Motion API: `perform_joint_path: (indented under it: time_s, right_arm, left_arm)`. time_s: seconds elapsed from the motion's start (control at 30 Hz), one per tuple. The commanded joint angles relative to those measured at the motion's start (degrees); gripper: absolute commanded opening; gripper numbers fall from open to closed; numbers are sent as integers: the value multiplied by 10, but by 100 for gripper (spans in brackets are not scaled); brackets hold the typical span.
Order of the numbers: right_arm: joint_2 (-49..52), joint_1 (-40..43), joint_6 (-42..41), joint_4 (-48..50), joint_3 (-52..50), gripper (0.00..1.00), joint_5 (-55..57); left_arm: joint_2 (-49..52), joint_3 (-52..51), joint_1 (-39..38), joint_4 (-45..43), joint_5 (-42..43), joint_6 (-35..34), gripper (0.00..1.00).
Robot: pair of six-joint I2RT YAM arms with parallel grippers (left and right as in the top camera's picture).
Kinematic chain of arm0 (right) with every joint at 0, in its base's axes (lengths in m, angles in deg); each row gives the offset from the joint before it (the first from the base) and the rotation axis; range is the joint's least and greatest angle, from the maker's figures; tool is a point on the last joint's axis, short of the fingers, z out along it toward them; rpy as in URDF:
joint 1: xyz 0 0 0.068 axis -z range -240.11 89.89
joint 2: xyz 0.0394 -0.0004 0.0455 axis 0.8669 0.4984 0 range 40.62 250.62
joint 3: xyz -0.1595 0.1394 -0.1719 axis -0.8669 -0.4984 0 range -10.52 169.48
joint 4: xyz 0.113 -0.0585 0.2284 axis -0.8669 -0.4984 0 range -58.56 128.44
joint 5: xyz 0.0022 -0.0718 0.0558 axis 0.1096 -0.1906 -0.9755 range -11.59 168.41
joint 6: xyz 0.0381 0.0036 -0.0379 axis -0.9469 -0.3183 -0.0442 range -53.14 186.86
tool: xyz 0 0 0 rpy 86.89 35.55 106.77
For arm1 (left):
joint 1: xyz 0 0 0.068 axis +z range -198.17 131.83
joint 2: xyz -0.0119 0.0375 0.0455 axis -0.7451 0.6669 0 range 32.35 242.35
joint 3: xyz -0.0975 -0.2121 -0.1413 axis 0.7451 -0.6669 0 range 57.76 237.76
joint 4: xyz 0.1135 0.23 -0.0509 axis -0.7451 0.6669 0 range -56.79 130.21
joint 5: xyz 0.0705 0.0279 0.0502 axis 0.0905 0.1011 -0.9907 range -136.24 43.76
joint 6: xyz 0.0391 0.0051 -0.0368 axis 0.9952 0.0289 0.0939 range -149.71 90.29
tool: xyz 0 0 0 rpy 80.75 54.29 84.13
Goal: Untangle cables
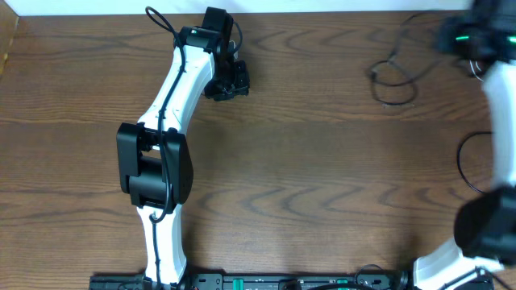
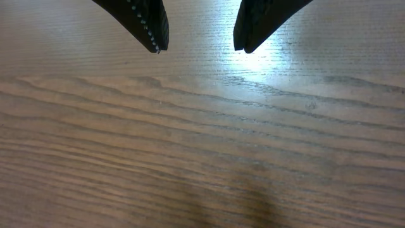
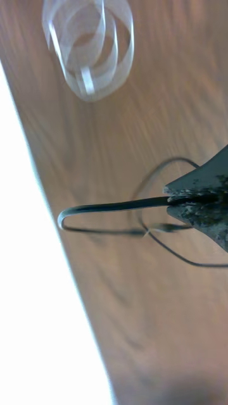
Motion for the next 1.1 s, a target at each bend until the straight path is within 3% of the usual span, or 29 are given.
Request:
perform_joint_path:
  time_s: [0.0, 0.23, 0.37, 0.57, 0.73, 0.8, 0.83, 0.93, 1.07]
  right_arm:
    - [-20, 61, -42, 0, 0, 1, 23]
    - [-30, 176, -117, -4, 0, 1, 20]
    - [-30, 212, -119, 0, 0, 1, 35]
    - [-24, 248, -118, 16, 0, 1, 129]
    - [-2, 254, -118, 7, -1, 1, 129]
    - [12, 254, -118, -5, -1, 6, 129]
    - [19, 254, -118, -11, -1, 15, 129]
    - [42, 254, -118, -35, -1, 60, 128]
    - [60, 254, -118, -62, -1, 77, 120]
  left_arm:
    - [7, -3, 0, -4, -4, 5, 39]
    - [7, -3, 0, -10, -4, 5, 39]
    - [7, -3, 0, -14, -4, 5, 39]
    - [7, -3, 0, -15, -4, 5, 39]
    - [7, -3, 0, -22, -4, 5, 40]
    - [7, -3, 0, -22, -4, 5, 40]
    - [7, -3, -1, -22, -4, 5, 40]
    - [7, -3, -1, -22, -4, 5, 40]
    - [7, -3, -1, -24, -4, 5, 40]
